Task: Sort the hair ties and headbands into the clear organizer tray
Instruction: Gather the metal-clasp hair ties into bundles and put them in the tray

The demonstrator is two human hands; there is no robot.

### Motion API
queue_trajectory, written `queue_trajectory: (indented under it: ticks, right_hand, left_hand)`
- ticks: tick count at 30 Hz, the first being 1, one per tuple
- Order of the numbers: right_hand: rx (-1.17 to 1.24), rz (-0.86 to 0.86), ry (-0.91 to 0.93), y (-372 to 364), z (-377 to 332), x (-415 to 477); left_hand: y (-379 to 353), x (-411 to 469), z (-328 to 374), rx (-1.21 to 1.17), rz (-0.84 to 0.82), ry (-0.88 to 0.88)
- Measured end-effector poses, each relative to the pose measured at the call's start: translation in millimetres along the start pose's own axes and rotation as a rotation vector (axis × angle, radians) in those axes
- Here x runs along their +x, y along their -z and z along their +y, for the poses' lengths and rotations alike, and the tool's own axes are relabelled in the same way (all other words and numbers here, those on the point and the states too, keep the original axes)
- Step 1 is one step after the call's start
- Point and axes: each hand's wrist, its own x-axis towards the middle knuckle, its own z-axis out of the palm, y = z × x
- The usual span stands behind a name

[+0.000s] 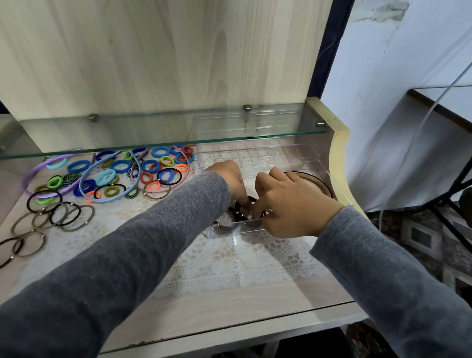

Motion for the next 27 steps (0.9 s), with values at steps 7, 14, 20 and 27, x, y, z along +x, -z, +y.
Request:
queue_trajectory:
  ticks: [7,14,20,27]
  right_hand:
    - [-0.010,0.005,0.000,1.6,0.5,-2.0]
    - [0.029,0.015,-0.026,1.1,4.9,-2.7]
    - [0.132,0.063,-0.071,-2.0,15.0,-4.2]
    - [0.201,0.197,-0.192,-13.3,23.6,-2.3]
  left_hand:
    - [-2.8,-2.6,-0.7,0.013,0.006,-0.008]
    - [-4.6,-5.6,-5.8,0.028,0.010,-0.070]
    - [-7.6,-8.8,-10.5,0.043,0.040,-0.121]
    - [0.0,-14.7,-11.2,0.025,0.004,-0.189]
